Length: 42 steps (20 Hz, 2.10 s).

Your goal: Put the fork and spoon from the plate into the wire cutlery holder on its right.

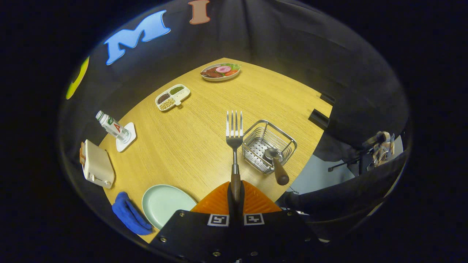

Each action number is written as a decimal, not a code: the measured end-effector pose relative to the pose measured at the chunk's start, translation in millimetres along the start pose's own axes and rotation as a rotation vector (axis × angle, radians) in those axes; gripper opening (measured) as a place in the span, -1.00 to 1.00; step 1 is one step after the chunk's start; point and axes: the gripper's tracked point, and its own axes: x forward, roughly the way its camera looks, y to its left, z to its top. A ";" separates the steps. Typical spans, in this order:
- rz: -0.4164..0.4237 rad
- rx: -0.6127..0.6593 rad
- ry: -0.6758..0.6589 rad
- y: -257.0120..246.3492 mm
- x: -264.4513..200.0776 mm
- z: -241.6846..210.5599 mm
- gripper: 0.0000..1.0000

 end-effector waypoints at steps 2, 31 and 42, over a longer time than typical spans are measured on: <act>-0.013 0.025 0.028 -5.9 0.8 -1.5 -0.99; -0.051 0.201 0.452 -29.0 10.4 21.5 -0.72; 0.007 0.111 0.324 -12.6 -2.6 47.5 0.36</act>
